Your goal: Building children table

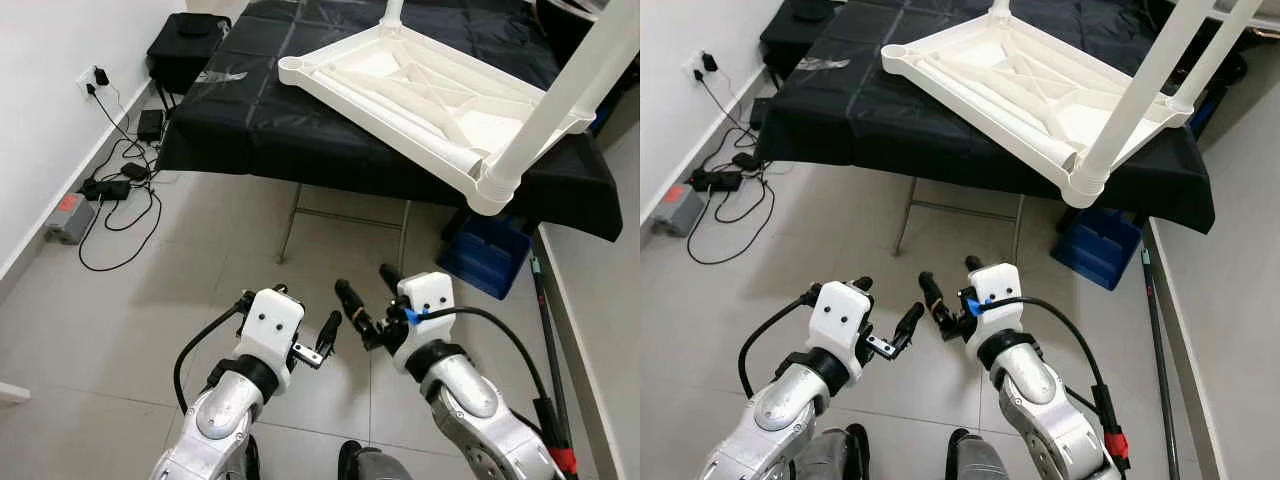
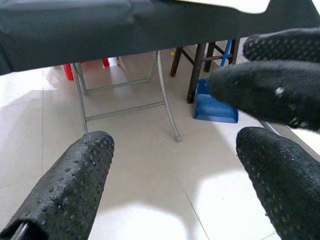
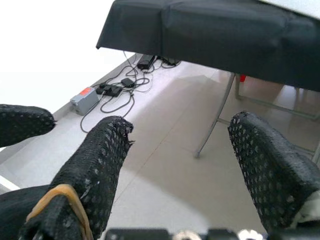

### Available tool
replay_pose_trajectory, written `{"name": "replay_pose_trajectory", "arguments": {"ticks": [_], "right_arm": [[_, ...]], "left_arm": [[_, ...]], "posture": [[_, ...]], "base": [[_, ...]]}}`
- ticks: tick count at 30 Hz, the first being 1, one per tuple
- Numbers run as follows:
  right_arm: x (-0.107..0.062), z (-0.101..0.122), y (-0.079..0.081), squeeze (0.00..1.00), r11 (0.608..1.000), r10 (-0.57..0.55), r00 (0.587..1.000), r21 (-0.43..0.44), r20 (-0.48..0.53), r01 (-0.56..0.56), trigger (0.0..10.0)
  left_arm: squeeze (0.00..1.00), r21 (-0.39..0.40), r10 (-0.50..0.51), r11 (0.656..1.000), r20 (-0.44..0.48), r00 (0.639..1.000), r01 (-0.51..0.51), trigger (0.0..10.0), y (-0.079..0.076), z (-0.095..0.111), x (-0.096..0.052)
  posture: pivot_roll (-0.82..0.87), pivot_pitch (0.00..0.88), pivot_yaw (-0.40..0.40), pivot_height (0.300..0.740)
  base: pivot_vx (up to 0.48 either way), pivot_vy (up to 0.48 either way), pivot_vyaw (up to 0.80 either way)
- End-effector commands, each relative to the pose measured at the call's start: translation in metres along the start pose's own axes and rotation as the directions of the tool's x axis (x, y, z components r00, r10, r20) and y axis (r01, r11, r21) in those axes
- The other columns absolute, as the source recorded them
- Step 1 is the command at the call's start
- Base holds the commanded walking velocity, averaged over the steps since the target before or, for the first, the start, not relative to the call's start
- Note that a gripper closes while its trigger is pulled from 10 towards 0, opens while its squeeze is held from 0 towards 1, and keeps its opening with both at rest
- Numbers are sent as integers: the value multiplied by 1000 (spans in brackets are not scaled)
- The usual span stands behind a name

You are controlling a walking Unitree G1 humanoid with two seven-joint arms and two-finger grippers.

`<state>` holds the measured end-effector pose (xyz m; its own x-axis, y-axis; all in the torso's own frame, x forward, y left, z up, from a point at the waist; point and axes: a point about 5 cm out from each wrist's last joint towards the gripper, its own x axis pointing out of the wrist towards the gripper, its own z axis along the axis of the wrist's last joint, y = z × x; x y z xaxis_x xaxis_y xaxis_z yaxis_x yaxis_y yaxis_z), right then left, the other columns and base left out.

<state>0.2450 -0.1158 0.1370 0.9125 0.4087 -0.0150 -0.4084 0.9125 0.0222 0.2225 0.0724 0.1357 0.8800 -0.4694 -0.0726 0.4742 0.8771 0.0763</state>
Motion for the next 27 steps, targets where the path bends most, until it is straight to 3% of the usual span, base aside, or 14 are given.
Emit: {"name": "replay_pose_trajectory", "arguments": {"ticks": [1, 14, 21, 27], "right_arm": [[-3, -5, -2, 0, 1000, -12, 1000, 13, -15, 12, 10000], [-3, -6, -12, 0, 998, -50, 999, 31, -3, 50, 10000], [-1, -6, -13, 0, 998, -58, 998, 35, -7, 59, 10000], [7, -5, -9, 0, 997, 13, 1000, 74, -1, -13, 10000]], "left_arm": [[0, 12, -10, 1000, -19, 1000, 10, 10000, -3, -5, 0], [0, 26, 34, 999, -13, 999, -34, 10000, 7, -7, 6], [0, 20, 29, 999, -13, 999, -29, 10000, 8, -7, 8], [0, 0, 28, 1000, -17, 999, -28, 10000, 9, -10, 8]], "posture": [[71, 160, -70, 740], [80, 189, -64, 740], [74, 199, -47, 740], [72, 220, -48, 740]], "base": [[0, 0, 0], [97, -357, 0], [296, -372, 0], [111, -114, 0]]}}
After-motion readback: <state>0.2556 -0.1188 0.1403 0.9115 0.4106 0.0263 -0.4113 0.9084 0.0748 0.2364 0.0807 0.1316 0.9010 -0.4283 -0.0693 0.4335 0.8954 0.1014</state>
